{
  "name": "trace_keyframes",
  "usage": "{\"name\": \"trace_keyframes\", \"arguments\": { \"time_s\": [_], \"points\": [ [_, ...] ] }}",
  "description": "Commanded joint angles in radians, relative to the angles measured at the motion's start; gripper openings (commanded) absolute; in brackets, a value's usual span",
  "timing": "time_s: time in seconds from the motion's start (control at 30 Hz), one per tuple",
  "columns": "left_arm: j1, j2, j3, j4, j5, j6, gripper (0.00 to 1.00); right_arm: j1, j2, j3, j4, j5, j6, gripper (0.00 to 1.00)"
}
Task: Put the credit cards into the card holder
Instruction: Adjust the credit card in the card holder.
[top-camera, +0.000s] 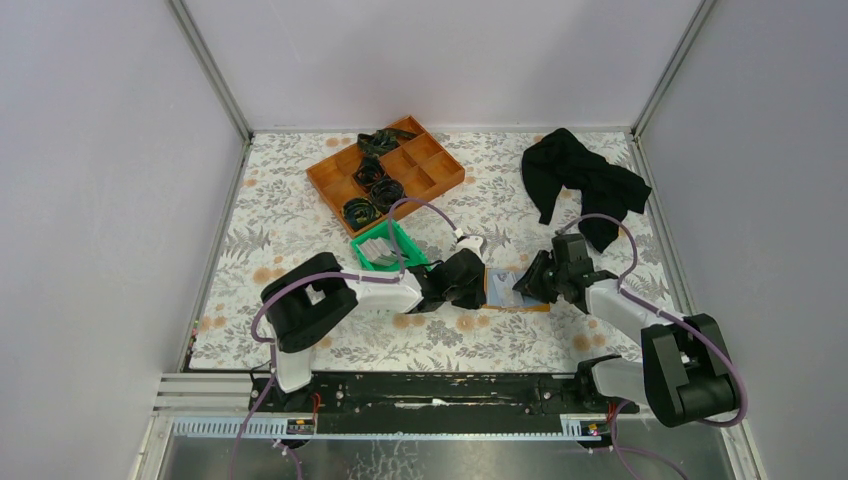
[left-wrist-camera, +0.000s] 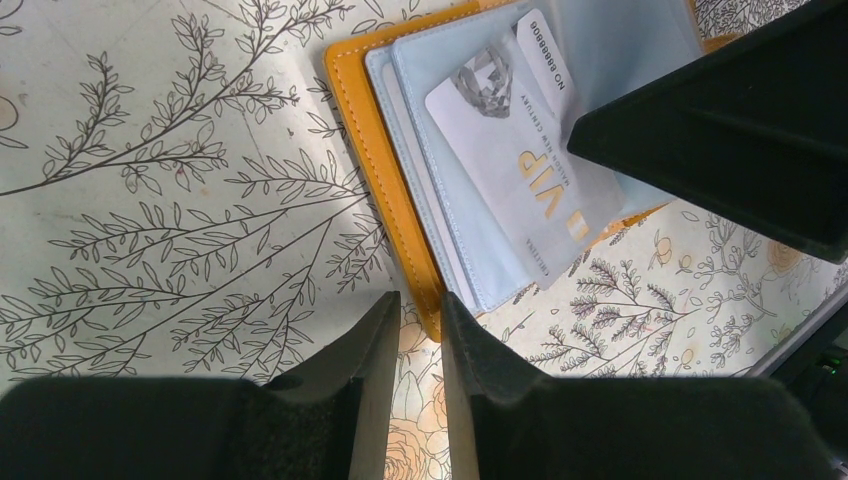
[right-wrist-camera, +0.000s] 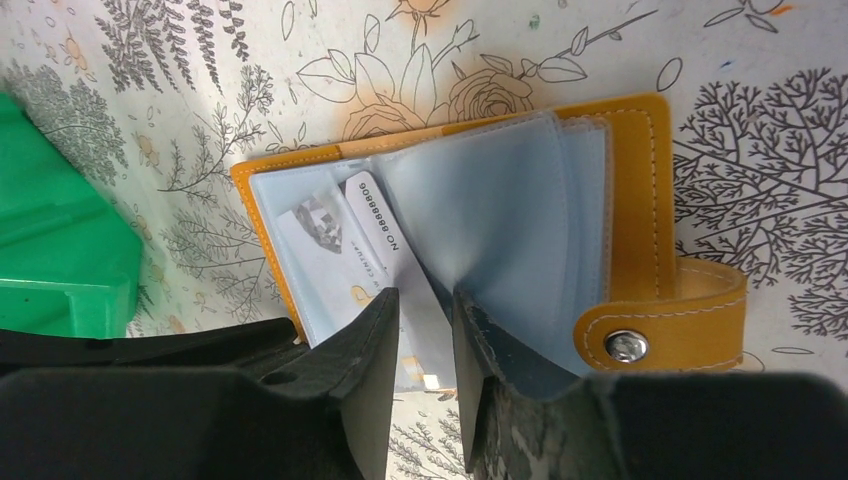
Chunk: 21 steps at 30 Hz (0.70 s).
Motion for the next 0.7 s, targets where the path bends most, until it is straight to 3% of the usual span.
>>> {"name": "trace_keyframes", "arguments": {
  "time_s": [0.0, 0.13, 0.43, 0.67],
  "points": [
    [-0.033, 0.12, -0.061, -0.271, 0.066, 0.027, 0.29, -0.006, 0.006, -0.06, -0.04, -0.062, 0.011, 0.33],
    [-0.033, 0.12, -0.059, -0.276, 0.066, 0.029, 0.29, -0.01, -0.012, -0.079, -0.025, -0.069, 0.017, 0.27],
    [-0.033, 0.119, -0.06, -0.285, 0.064, 0.03, 0.29, -0.026, -0.057, -0.138, 0.03, -0.105, 0.047, 0.01],
    [-0.033, 0.114, -0.07, -0.288, 0.067, 0.029, 0.29, -0.045, -0.085, -0.177, 0.087, -0.149, 0.08, 0.0]
  ]
}}
